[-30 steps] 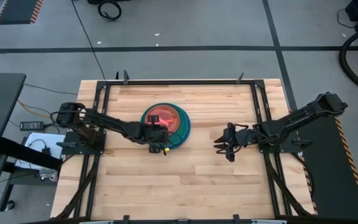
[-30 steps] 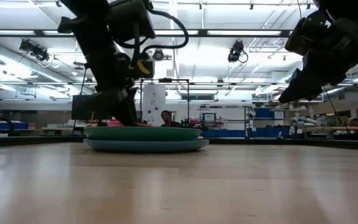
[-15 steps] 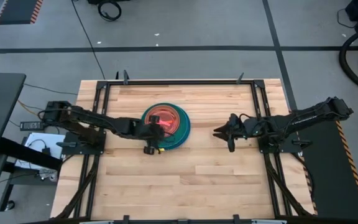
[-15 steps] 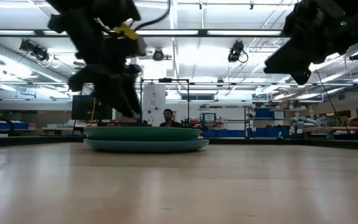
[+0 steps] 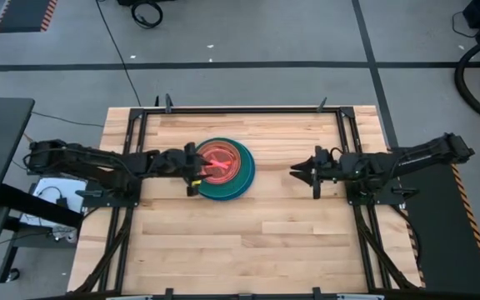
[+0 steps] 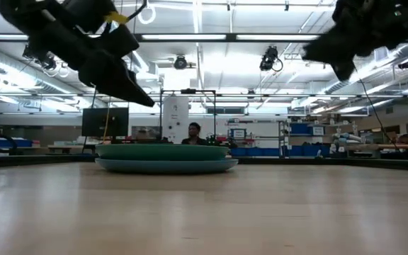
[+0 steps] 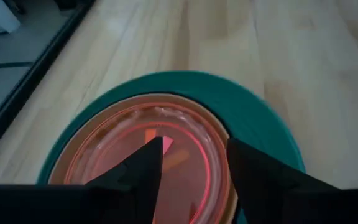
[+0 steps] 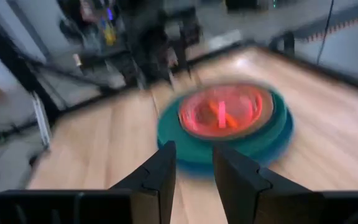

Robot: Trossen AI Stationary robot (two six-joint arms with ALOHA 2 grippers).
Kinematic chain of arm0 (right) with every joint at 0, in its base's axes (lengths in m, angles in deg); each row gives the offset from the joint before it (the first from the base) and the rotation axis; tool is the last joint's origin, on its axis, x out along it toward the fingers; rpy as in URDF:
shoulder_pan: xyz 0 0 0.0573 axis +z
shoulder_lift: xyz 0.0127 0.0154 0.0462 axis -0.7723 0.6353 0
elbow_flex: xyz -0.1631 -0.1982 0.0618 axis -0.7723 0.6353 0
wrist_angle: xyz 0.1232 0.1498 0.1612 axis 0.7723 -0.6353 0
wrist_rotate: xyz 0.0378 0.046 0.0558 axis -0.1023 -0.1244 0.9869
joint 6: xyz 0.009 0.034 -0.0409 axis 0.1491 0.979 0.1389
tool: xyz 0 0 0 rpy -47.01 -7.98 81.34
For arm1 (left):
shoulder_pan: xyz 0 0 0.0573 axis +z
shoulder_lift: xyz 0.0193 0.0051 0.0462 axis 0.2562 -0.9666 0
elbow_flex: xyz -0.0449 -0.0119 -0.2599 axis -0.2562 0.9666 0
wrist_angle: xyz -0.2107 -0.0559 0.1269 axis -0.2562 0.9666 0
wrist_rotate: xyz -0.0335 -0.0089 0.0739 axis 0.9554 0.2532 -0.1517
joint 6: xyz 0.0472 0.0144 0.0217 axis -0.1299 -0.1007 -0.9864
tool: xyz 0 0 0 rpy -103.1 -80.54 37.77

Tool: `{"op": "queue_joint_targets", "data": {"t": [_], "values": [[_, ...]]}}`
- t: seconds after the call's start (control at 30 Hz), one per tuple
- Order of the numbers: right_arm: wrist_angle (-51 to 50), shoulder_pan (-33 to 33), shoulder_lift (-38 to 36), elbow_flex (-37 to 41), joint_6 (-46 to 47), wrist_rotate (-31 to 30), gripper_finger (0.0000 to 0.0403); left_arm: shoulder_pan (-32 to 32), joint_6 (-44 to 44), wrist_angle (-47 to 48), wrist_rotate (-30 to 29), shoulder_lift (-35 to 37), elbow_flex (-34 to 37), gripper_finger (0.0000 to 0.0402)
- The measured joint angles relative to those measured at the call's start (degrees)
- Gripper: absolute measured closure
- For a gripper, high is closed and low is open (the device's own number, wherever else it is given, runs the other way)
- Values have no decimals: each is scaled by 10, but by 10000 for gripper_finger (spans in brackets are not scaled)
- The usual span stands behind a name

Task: Stack plastic plates
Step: Return to Home Position

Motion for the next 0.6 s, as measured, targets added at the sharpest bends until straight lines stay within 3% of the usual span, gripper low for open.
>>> {"op": "queue_joint_targets", "data": {"t": [0.27,0.6], "values": [[-26,-4,-83,-1,-30,-40,288,5,25,-122,11,49,54,214],[42,-12,-109,-1,-35,-46,289,-1,65,-114,10,106,59,214]]}}
